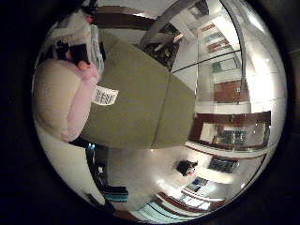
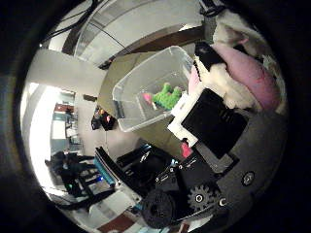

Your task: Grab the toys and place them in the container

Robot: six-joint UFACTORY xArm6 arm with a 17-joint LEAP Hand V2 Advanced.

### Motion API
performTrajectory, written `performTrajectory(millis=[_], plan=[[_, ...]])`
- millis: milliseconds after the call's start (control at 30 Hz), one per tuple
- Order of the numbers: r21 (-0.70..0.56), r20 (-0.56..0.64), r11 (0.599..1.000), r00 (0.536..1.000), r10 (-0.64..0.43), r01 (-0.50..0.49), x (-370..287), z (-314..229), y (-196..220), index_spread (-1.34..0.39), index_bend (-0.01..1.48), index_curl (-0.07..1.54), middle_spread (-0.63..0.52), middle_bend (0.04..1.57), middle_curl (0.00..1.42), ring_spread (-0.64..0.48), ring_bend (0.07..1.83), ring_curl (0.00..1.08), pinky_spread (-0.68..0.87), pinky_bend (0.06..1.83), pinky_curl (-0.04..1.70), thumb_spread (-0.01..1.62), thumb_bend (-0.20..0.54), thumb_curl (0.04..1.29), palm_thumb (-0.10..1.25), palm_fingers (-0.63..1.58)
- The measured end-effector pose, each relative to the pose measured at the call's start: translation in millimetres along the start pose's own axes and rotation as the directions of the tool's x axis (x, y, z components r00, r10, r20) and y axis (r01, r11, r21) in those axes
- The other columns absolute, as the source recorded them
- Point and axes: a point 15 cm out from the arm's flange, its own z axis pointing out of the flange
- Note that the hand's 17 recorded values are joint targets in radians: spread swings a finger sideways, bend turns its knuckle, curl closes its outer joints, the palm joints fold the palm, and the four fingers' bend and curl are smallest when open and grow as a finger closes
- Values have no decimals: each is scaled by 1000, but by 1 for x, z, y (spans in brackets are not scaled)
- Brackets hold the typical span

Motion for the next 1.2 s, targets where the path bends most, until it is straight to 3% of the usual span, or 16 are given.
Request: performTrajectory(millis=[533,1200], plan=[[5,76,992,989,-128,128,-156,-6,-33,-247,1085,866,-145,1309,777,-191,1405,672,-205,1358,885,830,-15,829,1078,1139],[40,79,988,986,-150,147,-182,-2,-47,-246,1091,864,-142,1315,776,-199,1388,685,-207,1356,896,844,-18,826,1060,1130]])
